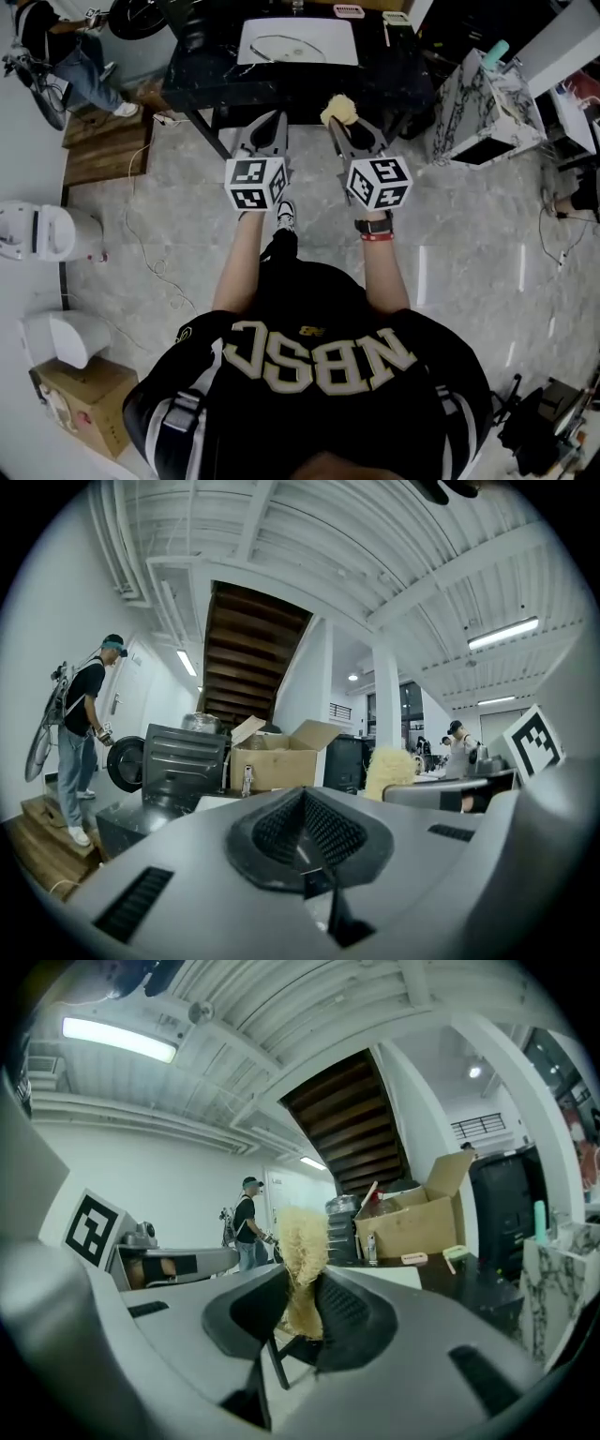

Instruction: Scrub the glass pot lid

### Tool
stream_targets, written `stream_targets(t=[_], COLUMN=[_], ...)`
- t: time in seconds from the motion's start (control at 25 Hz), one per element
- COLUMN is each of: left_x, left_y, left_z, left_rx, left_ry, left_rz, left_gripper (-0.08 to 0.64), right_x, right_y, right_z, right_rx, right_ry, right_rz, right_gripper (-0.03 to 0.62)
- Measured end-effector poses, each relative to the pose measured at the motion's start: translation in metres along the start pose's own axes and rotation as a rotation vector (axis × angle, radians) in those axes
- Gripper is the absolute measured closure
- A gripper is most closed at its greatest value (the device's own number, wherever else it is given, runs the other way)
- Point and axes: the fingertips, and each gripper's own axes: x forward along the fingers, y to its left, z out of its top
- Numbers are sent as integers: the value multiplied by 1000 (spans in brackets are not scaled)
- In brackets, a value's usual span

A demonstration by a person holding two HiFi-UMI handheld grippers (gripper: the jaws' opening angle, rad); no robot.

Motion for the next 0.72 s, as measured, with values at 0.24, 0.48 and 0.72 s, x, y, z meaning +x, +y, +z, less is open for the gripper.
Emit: stream_targets(t=[0.24,0.48,0.72], left_x=[95,171,209], left_y=[81,151,184], left_z=[17,-7,-30], left_rx=[-6,53,2], left_ry=[12,131,190], left_rz=[-17,13,37], left_gripper=[546,546,546], right_x=[120,207,248], right_y=[-32,-55,-68], right_z=[15,19,7], right_rx=[-19,-1,40], right_ry=[71,104,162], right_rz=[-6,-5,22], right_gripper=[495,492,494])
